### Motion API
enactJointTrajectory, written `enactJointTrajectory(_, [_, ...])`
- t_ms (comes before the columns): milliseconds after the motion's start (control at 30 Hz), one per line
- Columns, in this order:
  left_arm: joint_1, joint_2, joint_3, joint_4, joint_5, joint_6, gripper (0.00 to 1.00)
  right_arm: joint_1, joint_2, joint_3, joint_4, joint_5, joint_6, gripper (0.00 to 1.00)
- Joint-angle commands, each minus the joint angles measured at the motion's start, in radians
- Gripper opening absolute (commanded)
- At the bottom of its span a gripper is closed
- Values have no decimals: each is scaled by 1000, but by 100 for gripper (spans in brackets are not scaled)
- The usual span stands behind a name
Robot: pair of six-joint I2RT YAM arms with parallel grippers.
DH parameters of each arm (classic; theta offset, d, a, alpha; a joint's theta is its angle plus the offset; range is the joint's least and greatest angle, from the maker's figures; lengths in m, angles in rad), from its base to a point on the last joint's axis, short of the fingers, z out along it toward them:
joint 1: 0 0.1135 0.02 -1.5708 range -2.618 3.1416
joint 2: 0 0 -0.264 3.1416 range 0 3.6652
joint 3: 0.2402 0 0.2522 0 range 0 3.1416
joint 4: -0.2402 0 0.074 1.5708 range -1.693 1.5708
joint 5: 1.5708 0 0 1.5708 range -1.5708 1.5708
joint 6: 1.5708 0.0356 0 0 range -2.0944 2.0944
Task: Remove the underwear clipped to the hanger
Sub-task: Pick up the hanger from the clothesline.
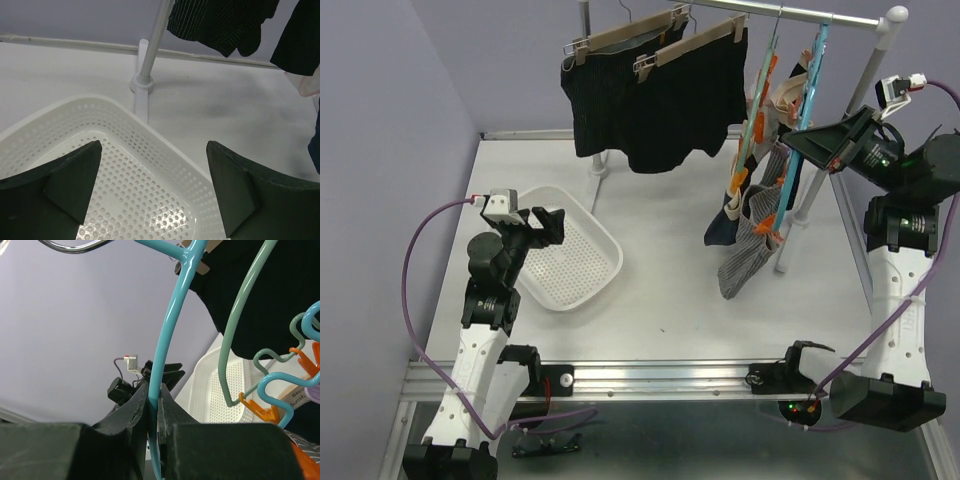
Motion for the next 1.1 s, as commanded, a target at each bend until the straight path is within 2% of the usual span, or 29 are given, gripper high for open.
enactJointTrajectory(0, [0,-14,19,61,22,2,98,-8,-31,-21,57,45,-74,1])
enactJointTrajectory(167, [0,-14,19,60,23,3,98,-8,-38,-59,58,38,-57,1])
enactJointTrajectory(567, [0,-21,16,87,80,3,98,-8,-174,-247,35,-62,-92,1])
enactJointTrajectory(633, [0,-40,13,115,123,13,98,-7,-201,-260,-11,-74,-129,1])
enactJointTrajectory(667, [-1,-48,5,130,139,16,98,-7,-227,-256,-50,-73,-202,1])
enactJointTrajectory(700, [-1,-57,-1,147,187,19,98,-8,-237,-250,-162,-68,-247,0])
enactJointTrajectory(800, [-7,-97,-28,234,297,13,98,-7,-287,-279,-254,-82,-327,1])
enactJointTrajectory(967, [-78,-94,-64,414,475,11,97,-8,-348,-415,-282,-186,-352,1])
enactJointTrajectory(1067, [-144,-102,-53,460,526,78,98,-7,-376,-457,-293,-249,-372,1])
